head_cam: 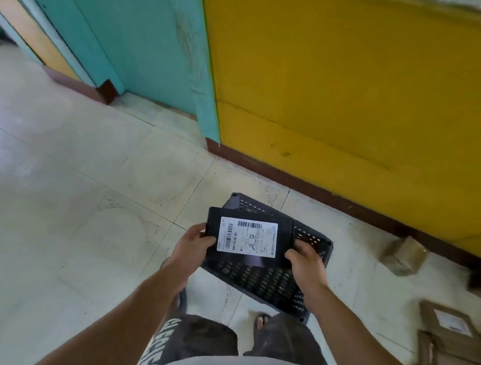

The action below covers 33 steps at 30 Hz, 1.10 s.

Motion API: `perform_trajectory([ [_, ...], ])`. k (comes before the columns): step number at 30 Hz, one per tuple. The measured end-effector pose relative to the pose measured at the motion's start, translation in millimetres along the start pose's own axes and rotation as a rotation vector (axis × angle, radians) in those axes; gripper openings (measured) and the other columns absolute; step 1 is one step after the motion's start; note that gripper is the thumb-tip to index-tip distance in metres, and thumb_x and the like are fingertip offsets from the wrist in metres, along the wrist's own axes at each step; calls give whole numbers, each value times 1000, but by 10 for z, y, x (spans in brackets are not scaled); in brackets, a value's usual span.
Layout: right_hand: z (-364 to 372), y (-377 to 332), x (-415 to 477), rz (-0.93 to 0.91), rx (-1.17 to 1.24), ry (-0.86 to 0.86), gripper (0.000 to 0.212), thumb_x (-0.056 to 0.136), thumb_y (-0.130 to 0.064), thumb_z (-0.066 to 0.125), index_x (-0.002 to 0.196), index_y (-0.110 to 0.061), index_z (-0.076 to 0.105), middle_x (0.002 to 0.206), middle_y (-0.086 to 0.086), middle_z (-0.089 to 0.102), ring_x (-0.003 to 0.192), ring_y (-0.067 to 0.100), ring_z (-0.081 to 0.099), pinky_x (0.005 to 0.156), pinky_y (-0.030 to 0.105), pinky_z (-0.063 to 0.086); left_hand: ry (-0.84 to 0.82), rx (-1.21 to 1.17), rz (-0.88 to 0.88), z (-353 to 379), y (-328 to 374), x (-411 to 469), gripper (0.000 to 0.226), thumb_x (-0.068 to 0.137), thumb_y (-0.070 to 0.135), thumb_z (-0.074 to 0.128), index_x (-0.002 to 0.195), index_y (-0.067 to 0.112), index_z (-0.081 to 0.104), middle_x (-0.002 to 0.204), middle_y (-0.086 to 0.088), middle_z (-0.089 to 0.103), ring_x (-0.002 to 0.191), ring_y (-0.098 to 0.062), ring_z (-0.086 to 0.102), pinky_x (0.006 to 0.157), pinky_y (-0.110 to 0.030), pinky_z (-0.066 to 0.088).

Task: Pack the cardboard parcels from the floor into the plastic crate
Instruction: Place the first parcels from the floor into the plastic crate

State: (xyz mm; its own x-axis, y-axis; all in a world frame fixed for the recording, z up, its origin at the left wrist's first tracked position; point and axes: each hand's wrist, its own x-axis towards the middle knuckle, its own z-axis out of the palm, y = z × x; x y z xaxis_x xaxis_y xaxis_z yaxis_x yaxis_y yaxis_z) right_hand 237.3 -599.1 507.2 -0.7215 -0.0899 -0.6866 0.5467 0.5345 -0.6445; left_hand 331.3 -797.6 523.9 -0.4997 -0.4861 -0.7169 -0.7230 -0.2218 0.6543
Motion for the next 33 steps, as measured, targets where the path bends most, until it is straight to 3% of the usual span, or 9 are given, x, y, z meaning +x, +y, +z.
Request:
perform_trajectory([
  [3,392,-33,93,99,34,71,34,89,-23,53,121,-31,60,106,0,66,95,22,62,87,40,52,-116,161,-7,-231,64,457,19,94,15,52,109,25,58,101,-1,68,95,-19,63,77,-32,49],
  [6,764,-30,166,190,67,165,36,87,-19,56,122,-26,61,110,1,66,95,22,62,88,40,52,-229,295,-45,-476,-22,945,22,79,34,58,100,30,65,99,4,72,98,-20,65,94,-47,49],
  [8,959,-5,214,235,79,194,28,88,-17,56,114,-24,62,107,2,65,89,19,61,83,38,53,-258,345,-108,-588,-331,1397,40,63,48,60,102,42,66,97,10,75,99,-20,68,96,-54,47],
  [11,1157,120,344,287,123,221,19,91,-13,54,101,-29,59,86,-9,60,74,6,54,65,26,44,-294,428,-158,-599,-594,1835,43,54,51,59,96,61,58,98,15,74,106,-22,66,100,-54,44],
  [16,1369,590,863,426,216,202,23,89,-10,55,102,-24,66,94,-4,67,84,14,60,74,31,47,-360,463,-152,-313,-444,2000,29,83,19,54,106,31,66,98,9,73,94,-14,66,90,-40,50],
  [21,1468,1200,1583,477,189,160,18,88,-12,54,97,-19,68,88,-2,68,81,18,61,73,33,49,-319,465,-232,117,-1108,2635,37,71,34,55,107,34,65,99,9,74,98,-18,68,93,-47,50],
  [26,1564,1803,2301,487,111,101,19,88,-15,54,100,-19,68,93,4,69,80,19,60,71,32,47,-332,450,-278,562,-1608,3263,24,79,27,55,101,33,64,104,2,73,99,-20,69,93,-45,52],
  [30,1691,2184,2780,488,18,70,19,85,-20,55,100,-23,67,93,1,70,88,24,64,80,39,54,-310,481,-353,782,-2150,3778,66,59,42,63,124,30,59,112,-3,71,94,-21,69,87,-43,54],
  [33,1820,2432,3037,488,-34,48,20,84,-21,54,99,-24,68,90,1,69,87,25,64,82,39,53,-298,538,-395,909,-2242,3895,44,79,29,62,123,27,60,109,-9,70,82,-20,62,70,-30,47],
])
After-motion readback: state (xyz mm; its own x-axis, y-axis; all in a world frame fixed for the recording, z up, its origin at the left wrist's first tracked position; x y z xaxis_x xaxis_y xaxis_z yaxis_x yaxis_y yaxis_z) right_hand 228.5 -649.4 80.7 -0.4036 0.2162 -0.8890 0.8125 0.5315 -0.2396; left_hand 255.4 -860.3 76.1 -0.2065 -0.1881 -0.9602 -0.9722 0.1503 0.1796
